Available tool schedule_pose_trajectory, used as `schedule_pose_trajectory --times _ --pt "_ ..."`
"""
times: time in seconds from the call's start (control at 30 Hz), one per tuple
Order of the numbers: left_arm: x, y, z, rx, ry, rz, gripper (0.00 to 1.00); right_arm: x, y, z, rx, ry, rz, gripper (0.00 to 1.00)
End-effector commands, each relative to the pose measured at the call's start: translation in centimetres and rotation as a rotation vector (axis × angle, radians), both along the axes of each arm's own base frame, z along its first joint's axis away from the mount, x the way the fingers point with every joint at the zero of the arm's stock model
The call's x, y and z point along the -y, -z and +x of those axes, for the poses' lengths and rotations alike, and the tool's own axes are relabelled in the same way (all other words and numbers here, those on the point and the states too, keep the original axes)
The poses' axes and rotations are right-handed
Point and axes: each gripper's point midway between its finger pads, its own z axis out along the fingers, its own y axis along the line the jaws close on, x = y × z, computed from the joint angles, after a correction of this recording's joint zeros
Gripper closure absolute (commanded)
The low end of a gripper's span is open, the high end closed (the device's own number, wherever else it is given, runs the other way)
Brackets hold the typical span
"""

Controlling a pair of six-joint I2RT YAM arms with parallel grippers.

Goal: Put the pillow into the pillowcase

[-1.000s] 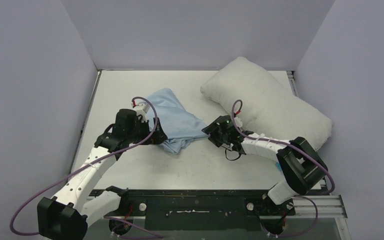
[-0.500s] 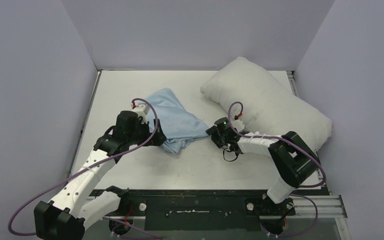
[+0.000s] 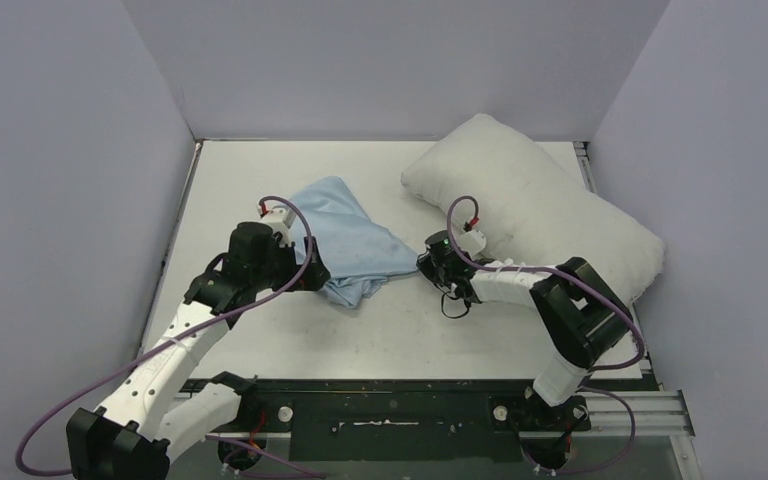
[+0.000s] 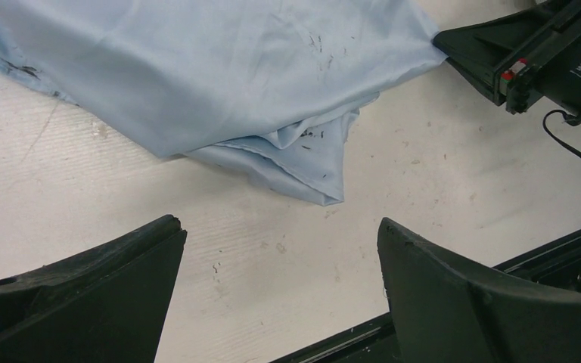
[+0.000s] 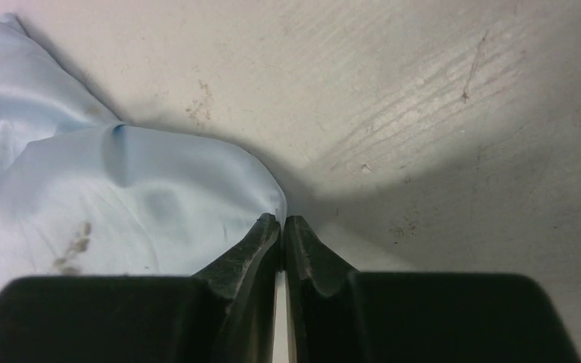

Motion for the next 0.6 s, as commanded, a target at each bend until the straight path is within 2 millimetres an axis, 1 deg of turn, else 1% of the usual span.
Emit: schedule_pose_trajectory --times 0.0,0.13,0.2,0.23,0.27,0.33,0.4,0.47,0.5,0.57 --pt "-0.3 -1.0 1.0 0.026 0.007 -0.012 0.03 0.4 -7.2 3.0 0.221 -0.006 -0.017 0.99" --pt "-1.7 -0.7 1.7 -0.002 -0.05 0.014 0.03 0.8 -15.3 4.3 0.41 -0.052 -0.056 1.0" --pt "-2.1 -1.0 1.8 0.012 -0.067 0.017 0.03 1.8 -19.4 4.5 0.484 -0.03 -0.079 1.0" --pt "-2.1 -1.2 1.7 0.021 -0.073 0.014 0.03 2.5 -21.0 4.4 0.5 -0.008 -0.094 1.0" --pt "-2.2 -1.2 1.8 0.026 -0.075 0.012 0.03 3.2 -23.3 4.4 0.537 0.023 -0.091 1.0" --pt "-1.9 -1.3 1.8 0.029 -0.057 -0.002 0.03 4.4 -27.7 4.2 0.614 0.076 -0.079 1.0" --pt "-1.1 -0.9 1.6 0.015 -0.013 -0.022 0.03 5.3 -32.0 3.8 0.698 0.101 -0.062 1.0" --pt "-0.2 -0.7 1.4 0.003 0.032 -0.048 0.06 5.8 -36.2 3.2 0.777 0.107 -0.047 1.0" --pt "0.2 -0.7 1.3 0.0 0.054 -0.061 0.07 6.1 -38.9 2.8 0.825 0.106 -0.04 1.0" --pt "1.3 -1.1 0.9 -0.003 0.111 -0.101 0.09 6.4 -42.1 2.1 0.874 0.092 -0.043 1.0"
